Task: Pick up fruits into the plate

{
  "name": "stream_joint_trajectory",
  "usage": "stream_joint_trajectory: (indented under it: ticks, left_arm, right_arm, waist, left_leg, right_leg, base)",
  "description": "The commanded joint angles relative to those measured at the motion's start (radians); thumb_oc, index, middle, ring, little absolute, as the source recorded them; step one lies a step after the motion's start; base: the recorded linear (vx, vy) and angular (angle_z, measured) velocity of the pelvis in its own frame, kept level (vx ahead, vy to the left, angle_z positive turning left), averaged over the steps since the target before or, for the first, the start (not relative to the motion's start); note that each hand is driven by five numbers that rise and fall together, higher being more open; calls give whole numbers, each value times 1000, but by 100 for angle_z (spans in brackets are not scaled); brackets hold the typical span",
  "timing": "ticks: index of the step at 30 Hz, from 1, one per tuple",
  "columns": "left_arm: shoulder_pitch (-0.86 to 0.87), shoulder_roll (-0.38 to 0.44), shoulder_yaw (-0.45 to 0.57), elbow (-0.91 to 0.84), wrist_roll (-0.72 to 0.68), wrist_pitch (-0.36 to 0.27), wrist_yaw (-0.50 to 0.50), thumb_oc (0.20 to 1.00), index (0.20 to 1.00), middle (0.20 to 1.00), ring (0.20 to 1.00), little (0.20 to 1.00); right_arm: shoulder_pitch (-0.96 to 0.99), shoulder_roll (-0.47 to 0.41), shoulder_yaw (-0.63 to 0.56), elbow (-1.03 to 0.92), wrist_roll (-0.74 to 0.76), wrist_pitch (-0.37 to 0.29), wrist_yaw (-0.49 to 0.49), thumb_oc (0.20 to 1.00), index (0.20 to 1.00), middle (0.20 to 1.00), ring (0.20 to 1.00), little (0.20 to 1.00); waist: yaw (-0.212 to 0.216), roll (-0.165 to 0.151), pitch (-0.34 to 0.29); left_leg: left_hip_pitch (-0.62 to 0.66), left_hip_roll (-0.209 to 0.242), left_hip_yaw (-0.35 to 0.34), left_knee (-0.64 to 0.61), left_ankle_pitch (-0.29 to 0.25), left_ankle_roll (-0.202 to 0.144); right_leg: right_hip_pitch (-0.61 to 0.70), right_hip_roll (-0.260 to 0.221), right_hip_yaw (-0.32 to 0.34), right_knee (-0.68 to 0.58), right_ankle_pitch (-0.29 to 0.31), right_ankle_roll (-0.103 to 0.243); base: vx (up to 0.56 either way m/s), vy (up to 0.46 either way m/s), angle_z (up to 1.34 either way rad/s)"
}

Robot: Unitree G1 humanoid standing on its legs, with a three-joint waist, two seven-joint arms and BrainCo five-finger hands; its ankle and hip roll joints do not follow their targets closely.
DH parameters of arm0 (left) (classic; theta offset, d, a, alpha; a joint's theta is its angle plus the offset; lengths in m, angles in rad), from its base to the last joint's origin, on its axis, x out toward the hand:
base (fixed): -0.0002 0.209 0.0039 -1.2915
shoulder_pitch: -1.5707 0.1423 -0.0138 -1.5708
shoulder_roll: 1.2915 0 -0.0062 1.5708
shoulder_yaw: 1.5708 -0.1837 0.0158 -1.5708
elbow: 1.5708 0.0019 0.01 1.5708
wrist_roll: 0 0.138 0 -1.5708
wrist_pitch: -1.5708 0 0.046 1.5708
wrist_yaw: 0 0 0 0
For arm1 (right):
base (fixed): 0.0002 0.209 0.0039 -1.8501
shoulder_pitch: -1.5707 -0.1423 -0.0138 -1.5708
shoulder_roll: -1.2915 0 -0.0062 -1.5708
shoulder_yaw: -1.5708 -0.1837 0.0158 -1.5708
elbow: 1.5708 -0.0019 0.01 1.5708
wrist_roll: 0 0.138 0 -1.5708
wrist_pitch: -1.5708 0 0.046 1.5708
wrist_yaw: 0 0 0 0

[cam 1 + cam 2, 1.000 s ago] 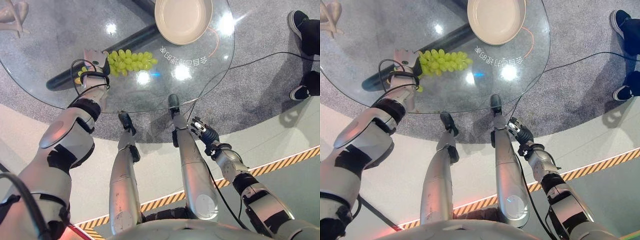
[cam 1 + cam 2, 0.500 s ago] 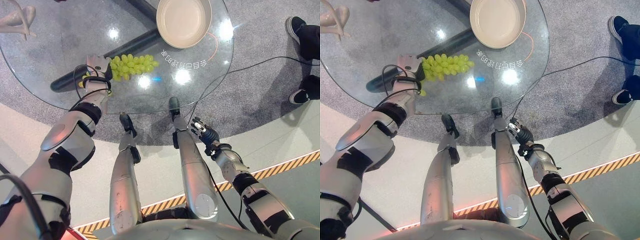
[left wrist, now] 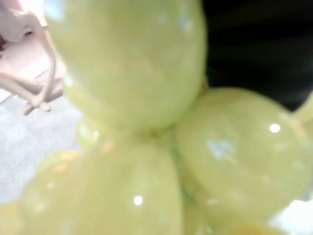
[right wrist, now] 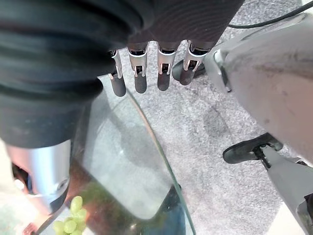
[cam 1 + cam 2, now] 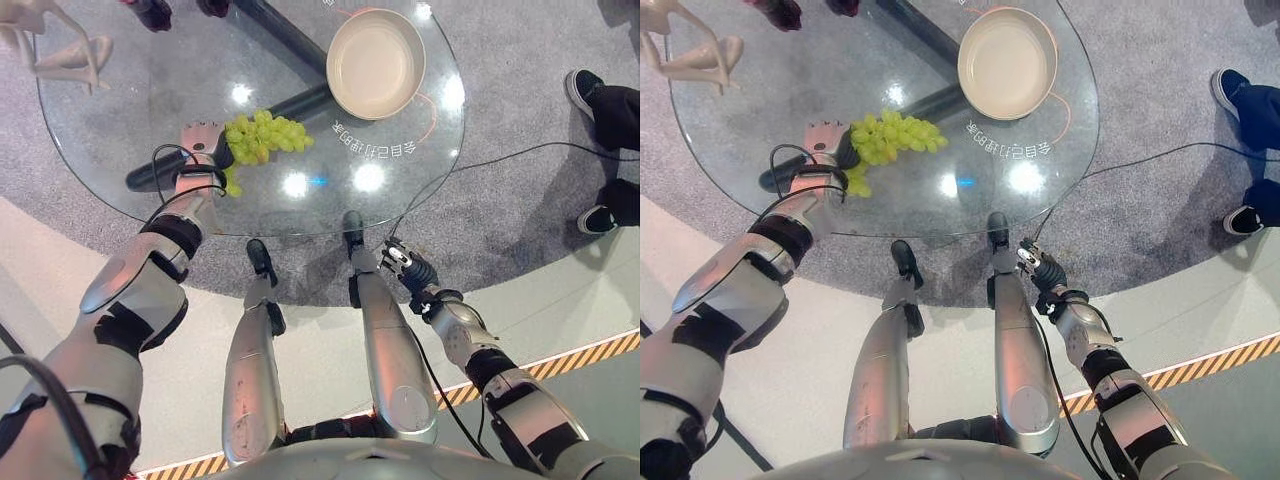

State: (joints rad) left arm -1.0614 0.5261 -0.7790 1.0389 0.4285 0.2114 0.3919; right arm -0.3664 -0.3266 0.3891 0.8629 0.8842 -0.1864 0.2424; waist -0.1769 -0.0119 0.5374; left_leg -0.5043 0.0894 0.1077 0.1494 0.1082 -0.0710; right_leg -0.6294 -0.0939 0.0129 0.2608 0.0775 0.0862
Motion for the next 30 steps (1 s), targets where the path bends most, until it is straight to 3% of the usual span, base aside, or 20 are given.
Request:
stream_joint_trajectory:
  ticks: [1, 9, 12, 18, 23, 28, 30]
  left_arm:
    - [25, 80, 110, -53, -27, -44, 57, 200, 200, 200, 200, 200]
    - [113, 120, 182, -190, -69, -101, 54, 200, 200, 200, 200, 200]
    - [162, 143, 200, -270, -45, -115, 37, 200, 200, 200, 200, 200]
    - [266, 248, 218, -467, 21, -137, -44, 200, 200, 200, 200, 200]
    - [398, 373, 291, -653, 115, -193, -154, 200, 200, 200, 200, 200]
    - [480, 455, 370, -775, 185, -232, -246, 200, 200, 200, 200, 200]
    - [516, 497, 394, -837, 238, -280, -296, 200, 200, 200, 200, 200]
  right_arm:
    - [88, 24, -24, -52, 10, -31, 0, 1000, 1000, 1000, 1000, 1000]
    - [129, 18, -45, -121, -11, -67, 6, 1000, 1000, 1000, 1000, 1000]
    - [152, 10, -50, -190, -50, -111, -1, 1000, 1000, 1000, 1000, 1000]
    - [202, -31, -82, -392, -109, -143, -11, 1000, 1000, 1000, 1000, 1000]
    - [255, -86, -156, -574, -227, -90, 36, 1000, 1000, 1000, 1000, 1000]
    - [272, -177, -211, -677, -298, 15, 110, 1000, 1000, 1000, 1000, 1000]
    - [267, -247, -230, -722, -338, 76, 156, 1000, 1000, 1000, 1000, 1000]
  waist:
    - [22, -3, -17]
    - [45, 9, -17]
    - [54, 11, -17]
    - [65, 8, -65]
    - [86, -1, -157]
    - [102, -9, -236]
    - [114, -11, -287]
  left_leg:
    - [47, -92, -34, 26, -105, 39]
    - [170, -85, -43, -18, -111, 39]
    - [223, -85, -50, -35, -114, 37]
    - [321, -80, -55, -69, -124, 29]
    - [421, -83, -46, -112, -134, 28]
    - [491, -85, -36, -129, -145, 30]
    - [530, -86, -33, -139, -152, 30]
  right_leg:
    - [47, 101, -27, 9, -61, -30]
    - [166, 89, -44, -6, -85, -26]
    - [223, 82, -53, -17, -92, -25]
    - [339, 61, -70, -65, -98, -17]
    - [470, 40, -83, -142, -92, 2]
    - [556, 25, -99, -188, -83, 15]
    - [602, 17, -109, -210, -79, 20]
  base:
    - [60, 19, 2]
    - [48, 25, 6]
    - [46, 13, 6]
    - [78, 6, 10]
    - [148, 0, 13]
    - [167, 11, 8]
    - [198, 27, 6]
